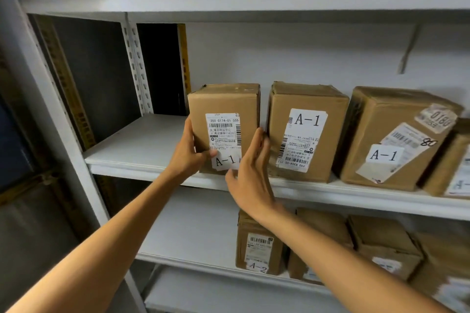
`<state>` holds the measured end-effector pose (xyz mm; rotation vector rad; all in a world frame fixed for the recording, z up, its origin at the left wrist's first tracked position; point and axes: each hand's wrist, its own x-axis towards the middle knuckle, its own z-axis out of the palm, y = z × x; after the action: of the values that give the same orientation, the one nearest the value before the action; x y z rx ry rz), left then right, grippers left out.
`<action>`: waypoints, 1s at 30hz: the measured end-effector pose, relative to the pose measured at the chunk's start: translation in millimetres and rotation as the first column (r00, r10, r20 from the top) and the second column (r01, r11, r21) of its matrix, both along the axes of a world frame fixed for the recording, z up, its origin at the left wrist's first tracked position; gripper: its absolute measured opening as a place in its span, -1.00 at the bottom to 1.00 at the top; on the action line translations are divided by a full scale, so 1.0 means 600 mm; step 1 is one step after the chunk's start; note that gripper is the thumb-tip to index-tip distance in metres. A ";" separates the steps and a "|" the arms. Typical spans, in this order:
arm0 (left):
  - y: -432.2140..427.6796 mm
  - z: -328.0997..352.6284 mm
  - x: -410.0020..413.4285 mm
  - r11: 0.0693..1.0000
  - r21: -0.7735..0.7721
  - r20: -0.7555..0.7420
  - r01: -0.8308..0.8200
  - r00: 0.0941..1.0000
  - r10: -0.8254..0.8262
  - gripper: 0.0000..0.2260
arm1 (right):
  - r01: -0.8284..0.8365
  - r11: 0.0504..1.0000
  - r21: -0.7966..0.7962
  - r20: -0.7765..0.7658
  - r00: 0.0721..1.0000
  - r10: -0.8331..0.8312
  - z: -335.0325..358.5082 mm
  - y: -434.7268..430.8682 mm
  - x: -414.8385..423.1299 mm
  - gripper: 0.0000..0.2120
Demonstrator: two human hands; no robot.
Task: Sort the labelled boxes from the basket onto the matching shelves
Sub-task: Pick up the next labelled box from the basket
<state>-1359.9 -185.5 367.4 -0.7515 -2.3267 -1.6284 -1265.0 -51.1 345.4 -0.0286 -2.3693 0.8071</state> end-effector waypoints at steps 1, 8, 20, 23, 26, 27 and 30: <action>0.000 0.000 -0.001 1.000 0.004 0.007 0.007 1.000 -0.007 -0.25 | 0.013 0.999 0.035 -0.035 0.999 -0.012 -0.006 0.001 0.006 -0.04; -0.009 0.011 0.010 0.999 0.014 0.044 0.050 0.998 -0.050 -0.11 | 0.034 0.979 0.202 -0.161 0.987 -0.001 -0.006 0.017 0.022 -0.30; -0.113 0.000 0.191 0.700 -0.445 -0.316 -0.558 0.829 0.461 -0.59 | -0.391 0.848 0.358 0.017 0.911 0.412 0.007 -0.028 0.022 -0.61; -0.130 -0.007 0.258 0.545 -0.614 -0.279 -0.571 0.803 0.527 -0.60 | -0.518 0.777 0.359 0.076 0.846 0.528 0.007 -0.040 0.044 -0.64; -0.127 -0.016 0.332 0.436 -0.685 -0.227 -0.584 0.740 0.633 -0.58 | -0.629 0.688 0.362 0.146 0.767 0.625 0.003 -0.052 0.073 -0.63; -0.124 -0.021 0.359 0.400 -0.700 -0.214 -0.592 0.707 0.674 -0.58 | -0.674 0.644 0.362 0.174 0.728 0.663 0.001 -0.058 0.086 -0.62; -0.116 -0.046 0.445 0.291 -0.739 -0.196 -0.608 0.607 0.770 -0.61 | -0.809 0.450 0.378 0.297 0.567 0.769 -0.012 -0.076 0.131 -0.61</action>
<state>-1093.0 -255.1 340.0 0.4355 -2.8188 -0.2842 -1186.2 -97.0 338.2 1.4019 -2.5484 0.5517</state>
